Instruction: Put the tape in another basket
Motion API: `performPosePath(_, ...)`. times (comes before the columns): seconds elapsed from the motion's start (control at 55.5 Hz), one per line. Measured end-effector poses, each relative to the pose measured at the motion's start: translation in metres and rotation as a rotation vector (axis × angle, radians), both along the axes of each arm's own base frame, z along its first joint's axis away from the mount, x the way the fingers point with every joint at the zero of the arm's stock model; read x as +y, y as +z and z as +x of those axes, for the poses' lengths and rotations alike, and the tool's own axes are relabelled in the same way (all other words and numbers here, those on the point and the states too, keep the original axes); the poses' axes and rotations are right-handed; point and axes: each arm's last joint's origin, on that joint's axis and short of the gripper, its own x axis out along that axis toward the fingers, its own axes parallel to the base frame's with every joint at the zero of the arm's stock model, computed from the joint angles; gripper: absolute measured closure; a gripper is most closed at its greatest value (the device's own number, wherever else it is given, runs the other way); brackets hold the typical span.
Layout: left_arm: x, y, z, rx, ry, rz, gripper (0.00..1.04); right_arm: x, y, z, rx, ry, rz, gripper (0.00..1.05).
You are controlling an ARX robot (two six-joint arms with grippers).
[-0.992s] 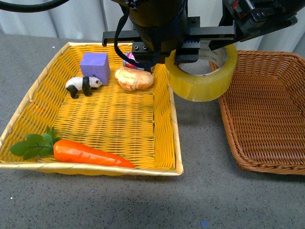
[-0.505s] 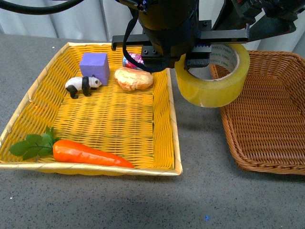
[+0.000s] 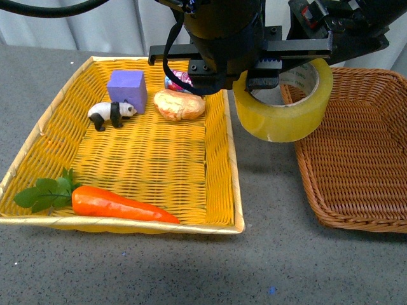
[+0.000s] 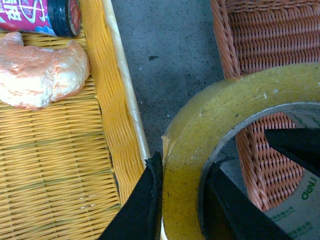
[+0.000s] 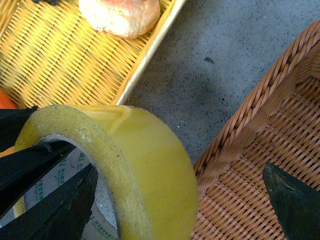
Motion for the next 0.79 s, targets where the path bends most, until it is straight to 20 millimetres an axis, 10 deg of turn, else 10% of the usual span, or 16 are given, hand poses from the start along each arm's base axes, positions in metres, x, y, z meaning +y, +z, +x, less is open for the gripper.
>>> performPosePath(0.162,0.000,0.000,0.000,0.000,-0.001,-0.001,0.88,0.000,-0.014,0.002,0.026,0.011,-0.029,0.11)
performPosePath(0.505,0.000,-0.007,-0.001,-0.176,0.119,-0.002,0.88,0.004,-0.011,0.006,0.019,0.000,-0.009,0.65)
performPosePath(0.793,0.006,0.015,0.006,-0.334,0.228,-0.394,0.47,-0.011,-0.003,0.016,0.035,-0.120,0.033,0.88)
